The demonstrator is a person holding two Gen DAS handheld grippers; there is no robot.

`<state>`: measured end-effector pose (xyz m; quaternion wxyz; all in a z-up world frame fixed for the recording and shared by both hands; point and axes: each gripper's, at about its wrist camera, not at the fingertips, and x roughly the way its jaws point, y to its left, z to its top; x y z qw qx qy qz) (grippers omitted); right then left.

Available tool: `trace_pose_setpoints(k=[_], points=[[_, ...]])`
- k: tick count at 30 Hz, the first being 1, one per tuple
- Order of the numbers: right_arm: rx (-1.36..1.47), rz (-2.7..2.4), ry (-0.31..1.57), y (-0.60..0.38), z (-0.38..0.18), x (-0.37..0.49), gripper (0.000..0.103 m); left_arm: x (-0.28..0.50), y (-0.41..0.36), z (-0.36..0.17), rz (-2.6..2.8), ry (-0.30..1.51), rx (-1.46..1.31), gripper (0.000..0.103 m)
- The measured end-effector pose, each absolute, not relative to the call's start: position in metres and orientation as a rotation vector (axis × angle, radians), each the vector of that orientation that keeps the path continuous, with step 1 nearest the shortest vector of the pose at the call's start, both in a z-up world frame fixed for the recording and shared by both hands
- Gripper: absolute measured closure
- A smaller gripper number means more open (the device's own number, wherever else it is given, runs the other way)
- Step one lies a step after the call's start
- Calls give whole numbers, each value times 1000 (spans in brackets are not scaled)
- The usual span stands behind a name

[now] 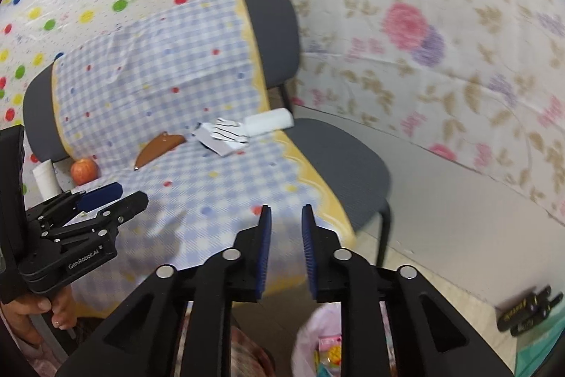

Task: Collect trash
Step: 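Move both grippers back toward the remaining wrappers on the chair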

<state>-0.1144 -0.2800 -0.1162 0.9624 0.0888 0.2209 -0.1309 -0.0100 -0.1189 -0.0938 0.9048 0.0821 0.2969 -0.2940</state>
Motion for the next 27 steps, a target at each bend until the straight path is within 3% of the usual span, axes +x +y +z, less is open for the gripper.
trace_pose_setpoints(k=[19, 21, 23, 27], points=[[108, -118, 468, -257, -91, 45, 79, 114, -43, -86, -353, 633, 131, 47], [99, -100, 481, -254, -93, 61, 76, 126, -43, -89, -348, 640, 127, 45], [91, -79, 488, -251, -98, 83, 65, 140, -43, -93, -335, 650, 126, 40], [69, -56, 548, -248, -111, 125, 54, 164, -42, -102, -312, 672, 127, 36]])
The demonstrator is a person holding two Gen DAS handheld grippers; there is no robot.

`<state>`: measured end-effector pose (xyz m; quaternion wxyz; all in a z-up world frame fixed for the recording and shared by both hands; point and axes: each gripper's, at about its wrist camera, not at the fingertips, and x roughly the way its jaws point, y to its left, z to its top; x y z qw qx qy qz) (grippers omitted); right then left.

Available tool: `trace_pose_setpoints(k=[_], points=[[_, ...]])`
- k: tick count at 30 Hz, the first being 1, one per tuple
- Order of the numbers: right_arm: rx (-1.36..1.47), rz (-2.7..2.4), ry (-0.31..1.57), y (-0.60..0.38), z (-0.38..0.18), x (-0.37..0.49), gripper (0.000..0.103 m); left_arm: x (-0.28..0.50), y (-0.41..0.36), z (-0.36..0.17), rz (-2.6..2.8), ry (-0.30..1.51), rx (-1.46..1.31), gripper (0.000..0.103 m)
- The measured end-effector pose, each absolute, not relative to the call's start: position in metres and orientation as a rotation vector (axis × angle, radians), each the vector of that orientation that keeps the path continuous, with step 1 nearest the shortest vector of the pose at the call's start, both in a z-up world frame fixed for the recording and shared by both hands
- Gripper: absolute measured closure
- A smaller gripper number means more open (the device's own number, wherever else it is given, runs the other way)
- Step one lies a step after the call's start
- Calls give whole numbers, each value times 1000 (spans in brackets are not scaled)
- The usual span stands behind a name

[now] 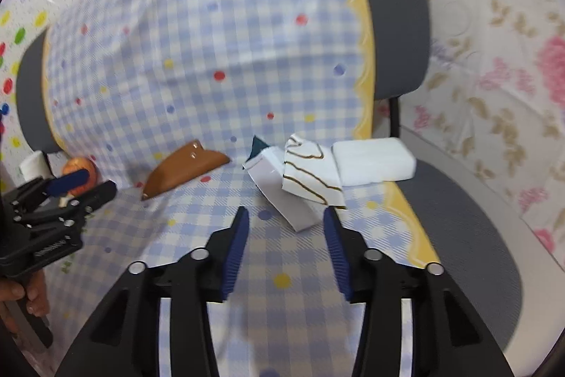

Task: Collect trash
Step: 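Move both grippers back toward the remaining wrappers on the chair, then grasp the white striped wrapper with the right gripper while the left reaches the teal packet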

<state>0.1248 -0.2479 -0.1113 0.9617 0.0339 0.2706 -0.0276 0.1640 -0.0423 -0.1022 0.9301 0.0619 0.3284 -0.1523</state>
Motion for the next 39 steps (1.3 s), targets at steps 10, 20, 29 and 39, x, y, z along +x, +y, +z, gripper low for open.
trace_pose_setpoints(k=[10, 20, 29, 39], points=[[-38, -80, 714, -246, -137, 209, 27, 218, -45, -119, -292, 729, 102, 29], [-128, -106, 736, -245, -141, 219, 48, 228, -43, -125, -296, 750, 93, 29], [0, -57, 645, -254, -112, 173, 102, 200, -50, -111, -318, 733, 107, 29], [132, -72, 459, -262, -67, 108, 102, 174, -81, -93, -364, 703, 149, 29]])
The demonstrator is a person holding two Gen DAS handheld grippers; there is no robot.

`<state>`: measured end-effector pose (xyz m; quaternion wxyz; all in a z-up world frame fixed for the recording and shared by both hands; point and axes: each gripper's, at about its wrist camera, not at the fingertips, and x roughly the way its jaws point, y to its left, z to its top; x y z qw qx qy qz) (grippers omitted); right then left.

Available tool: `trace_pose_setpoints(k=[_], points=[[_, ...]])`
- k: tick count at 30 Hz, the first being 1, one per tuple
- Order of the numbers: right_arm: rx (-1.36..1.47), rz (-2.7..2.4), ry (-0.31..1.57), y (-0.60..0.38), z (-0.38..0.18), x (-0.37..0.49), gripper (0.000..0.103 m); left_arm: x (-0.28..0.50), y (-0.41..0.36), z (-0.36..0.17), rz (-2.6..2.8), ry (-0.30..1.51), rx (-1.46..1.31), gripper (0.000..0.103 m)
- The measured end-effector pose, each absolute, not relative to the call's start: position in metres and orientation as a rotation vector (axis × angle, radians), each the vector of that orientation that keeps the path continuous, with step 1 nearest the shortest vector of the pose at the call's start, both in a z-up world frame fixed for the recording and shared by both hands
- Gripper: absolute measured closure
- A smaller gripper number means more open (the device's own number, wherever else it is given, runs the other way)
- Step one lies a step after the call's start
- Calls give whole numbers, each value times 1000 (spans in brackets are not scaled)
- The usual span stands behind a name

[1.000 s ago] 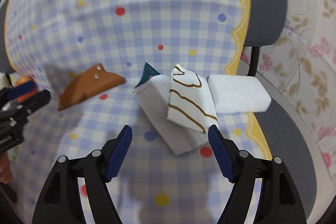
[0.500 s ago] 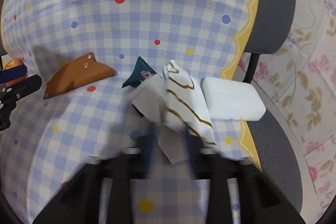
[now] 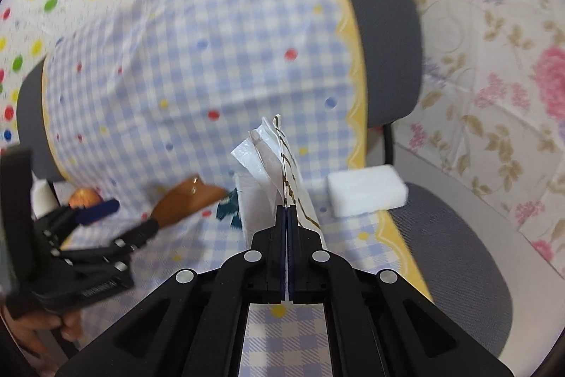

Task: Collect trash
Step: 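Grasp the white striped wrapper with the right gripper while the left reaches the teal packet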

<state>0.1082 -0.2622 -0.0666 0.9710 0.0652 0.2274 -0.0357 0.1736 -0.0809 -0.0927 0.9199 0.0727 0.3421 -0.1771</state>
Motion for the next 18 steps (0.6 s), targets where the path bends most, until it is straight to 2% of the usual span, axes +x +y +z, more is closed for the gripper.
trace_pose_setpoints(k=[8, 17, 18], points=[[182, -149, 399, -290, -67, 94, 102, 191, -117, -107, -418, 729, 183, 29], [218, -154, 395, -308, -77, 116, 102, 246, -152, -130, -429, 814, 193, 44], [220, -152, 397, -309, -78, 119, 102, 254, -157, -134, -423, 833, 208, 50]])
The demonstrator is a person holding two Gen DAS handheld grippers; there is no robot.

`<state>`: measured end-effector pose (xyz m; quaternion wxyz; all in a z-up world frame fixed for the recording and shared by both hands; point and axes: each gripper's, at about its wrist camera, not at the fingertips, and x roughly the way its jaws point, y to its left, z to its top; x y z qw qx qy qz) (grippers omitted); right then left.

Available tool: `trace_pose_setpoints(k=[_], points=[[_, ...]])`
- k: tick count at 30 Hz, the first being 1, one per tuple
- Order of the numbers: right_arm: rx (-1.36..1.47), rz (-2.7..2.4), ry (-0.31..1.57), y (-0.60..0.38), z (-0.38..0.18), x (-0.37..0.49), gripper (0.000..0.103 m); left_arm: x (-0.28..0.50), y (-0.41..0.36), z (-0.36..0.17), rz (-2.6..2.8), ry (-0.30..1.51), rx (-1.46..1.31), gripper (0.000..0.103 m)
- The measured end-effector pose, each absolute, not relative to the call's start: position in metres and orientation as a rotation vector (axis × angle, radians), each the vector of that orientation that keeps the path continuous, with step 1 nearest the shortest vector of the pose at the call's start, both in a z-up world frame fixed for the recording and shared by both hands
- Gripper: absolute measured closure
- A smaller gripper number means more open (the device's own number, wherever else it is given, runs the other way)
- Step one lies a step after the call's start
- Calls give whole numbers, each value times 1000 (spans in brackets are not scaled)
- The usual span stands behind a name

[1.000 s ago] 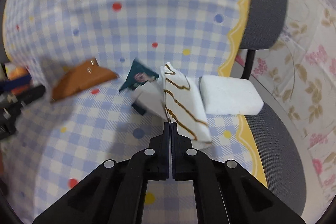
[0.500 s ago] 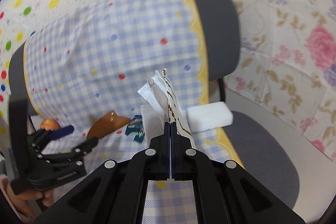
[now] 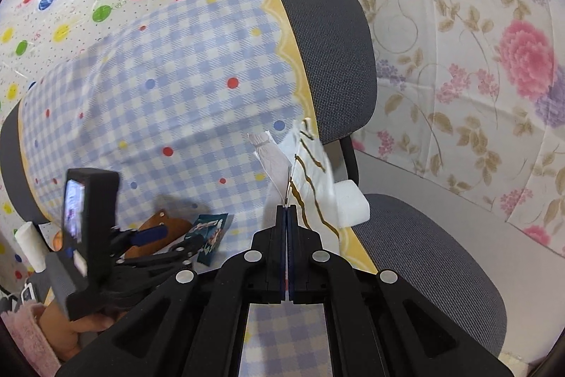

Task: Collect trash
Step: 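Grasp the white striped wrapper with the right gripper while the left reaches the teal packet, then grasp the dark teal snack packet with the left gripper and lift it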

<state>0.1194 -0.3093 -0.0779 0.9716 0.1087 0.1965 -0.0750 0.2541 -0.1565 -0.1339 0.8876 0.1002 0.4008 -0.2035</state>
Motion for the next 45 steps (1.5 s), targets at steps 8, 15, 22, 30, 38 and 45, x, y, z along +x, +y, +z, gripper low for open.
trace_pose_setpoints(k=[8, 15, 22, 30, 38, 45], points=[[226, -131, 415, -312, -85, 130, 102, 275, -163, -147, -427, 903, 246, 83], [228, -130, 412, -306, -82, 104, 102, 216, -123, -106, -532, 808, 98, 89], [236, -142, 420, -298, -81, 60, 102, 145, -113, -76, -608, 755, 79, 89], [238, -201, 430, -300, -86, -11, 102, 76, -135, -73, -711, 758, 107, 89], [276, -342, 432, -324, -102, -103, 102, 11, -181, -85, -875, 772, 168, 88], [324, -480, 449, -340, -126, -181, 102, -43, -218, -95, -1004, 762, 225, 88]])
